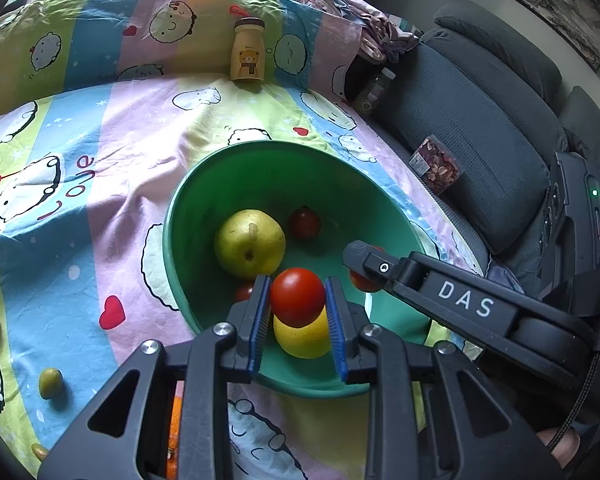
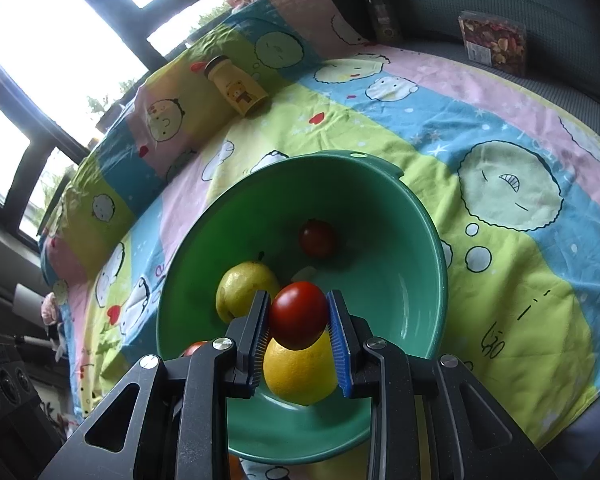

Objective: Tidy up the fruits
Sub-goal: 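Hold the tomato above the yellow fruit, then open the right tool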

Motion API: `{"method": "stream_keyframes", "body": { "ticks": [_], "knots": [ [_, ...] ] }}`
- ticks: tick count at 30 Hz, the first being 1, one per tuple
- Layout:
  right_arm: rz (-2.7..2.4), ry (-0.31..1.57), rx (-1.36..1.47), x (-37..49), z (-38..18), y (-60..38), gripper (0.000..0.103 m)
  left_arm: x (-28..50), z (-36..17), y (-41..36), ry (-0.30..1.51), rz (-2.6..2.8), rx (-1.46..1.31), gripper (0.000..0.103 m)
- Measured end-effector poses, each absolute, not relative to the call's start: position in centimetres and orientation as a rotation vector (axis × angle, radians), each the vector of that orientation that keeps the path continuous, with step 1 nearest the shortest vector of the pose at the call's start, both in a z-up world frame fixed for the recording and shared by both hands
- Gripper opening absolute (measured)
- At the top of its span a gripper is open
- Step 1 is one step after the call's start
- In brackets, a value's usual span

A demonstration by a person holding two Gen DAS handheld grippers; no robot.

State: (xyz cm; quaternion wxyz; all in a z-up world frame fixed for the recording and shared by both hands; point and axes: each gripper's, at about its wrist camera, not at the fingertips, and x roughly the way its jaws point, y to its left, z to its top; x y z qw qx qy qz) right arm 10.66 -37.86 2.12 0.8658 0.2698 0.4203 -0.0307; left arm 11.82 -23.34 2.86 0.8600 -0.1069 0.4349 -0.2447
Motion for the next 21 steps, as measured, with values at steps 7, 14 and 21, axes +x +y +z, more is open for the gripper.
{"method": "stream_keyframes", "body": {
  "ticks": [7,14,21],
  "knots": [
    [-0.08,0.895,0.554,10.84,1.85,-37.82,0.031,11.95,2.43,-23.56,0.921,-0.506,-0.216,0.027],
    [-0.093,0.899,0.544,10.82,1.85,-37.75,0.031,12.06,2.14,-23.85,0.928,-0.5,-0.212,0.027],
    [-0.1,0.901,0.535,10.8,1.84,-37.66,0.031,12.06,2.22,-23.81,0.926,-0.496,-0.204,0.027]
  ]
}}
